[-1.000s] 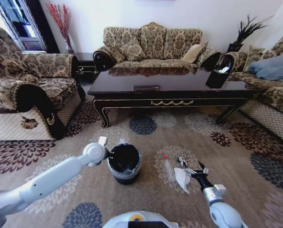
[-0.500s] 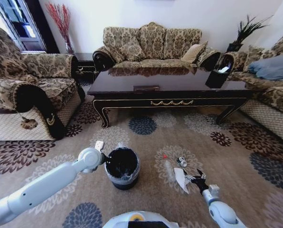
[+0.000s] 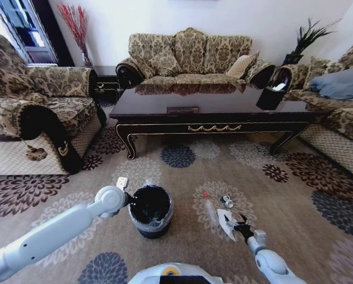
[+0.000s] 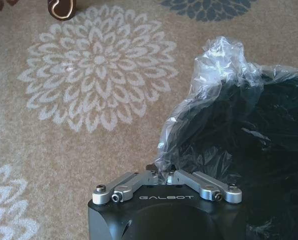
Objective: Move to the front of the table and pick up the trash from the floor, then place it into the trash bin.
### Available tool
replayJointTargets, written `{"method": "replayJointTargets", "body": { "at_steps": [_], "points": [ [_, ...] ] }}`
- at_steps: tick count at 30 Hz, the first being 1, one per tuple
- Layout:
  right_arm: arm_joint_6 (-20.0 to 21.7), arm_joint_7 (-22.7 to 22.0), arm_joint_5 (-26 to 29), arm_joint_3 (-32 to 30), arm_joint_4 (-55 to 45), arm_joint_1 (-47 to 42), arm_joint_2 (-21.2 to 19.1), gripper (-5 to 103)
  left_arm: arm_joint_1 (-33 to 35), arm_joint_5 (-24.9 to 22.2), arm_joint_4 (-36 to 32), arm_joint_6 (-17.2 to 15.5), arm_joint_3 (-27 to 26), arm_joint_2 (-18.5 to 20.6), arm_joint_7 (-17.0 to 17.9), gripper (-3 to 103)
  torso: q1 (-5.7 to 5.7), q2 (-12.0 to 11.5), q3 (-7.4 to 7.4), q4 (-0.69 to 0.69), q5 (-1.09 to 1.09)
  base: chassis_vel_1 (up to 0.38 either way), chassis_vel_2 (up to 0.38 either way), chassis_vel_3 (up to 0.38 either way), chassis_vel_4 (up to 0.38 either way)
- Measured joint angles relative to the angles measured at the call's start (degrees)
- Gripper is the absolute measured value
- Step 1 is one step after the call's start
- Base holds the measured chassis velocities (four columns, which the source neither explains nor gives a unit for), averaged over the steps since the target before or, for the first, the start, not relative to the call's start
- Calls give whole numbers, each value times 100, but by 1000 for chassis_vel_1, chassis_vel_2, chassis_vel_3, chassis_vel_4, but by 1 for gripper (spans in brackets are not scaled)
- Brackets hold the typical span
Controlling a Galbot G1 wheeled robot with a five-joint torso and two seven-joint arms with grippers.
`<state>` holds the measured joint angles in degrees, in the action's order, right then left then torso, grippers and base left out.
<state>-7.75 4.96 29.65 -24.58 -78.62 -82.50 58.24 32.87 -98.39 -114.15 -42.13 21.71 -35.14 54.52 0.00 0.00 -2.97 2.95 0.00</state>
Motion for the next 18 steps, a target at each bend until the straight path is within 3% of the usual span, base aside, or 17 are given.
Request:
{"method": "replayJointTargets", "body": {
  "at_steps": [18],
  "points": [
    [-193,158,14,211,1142,527,154,100,-508,-223,-44,1,382,-19,97,2,0,0,0,0,1,0,0,0,0]
  ]
}}
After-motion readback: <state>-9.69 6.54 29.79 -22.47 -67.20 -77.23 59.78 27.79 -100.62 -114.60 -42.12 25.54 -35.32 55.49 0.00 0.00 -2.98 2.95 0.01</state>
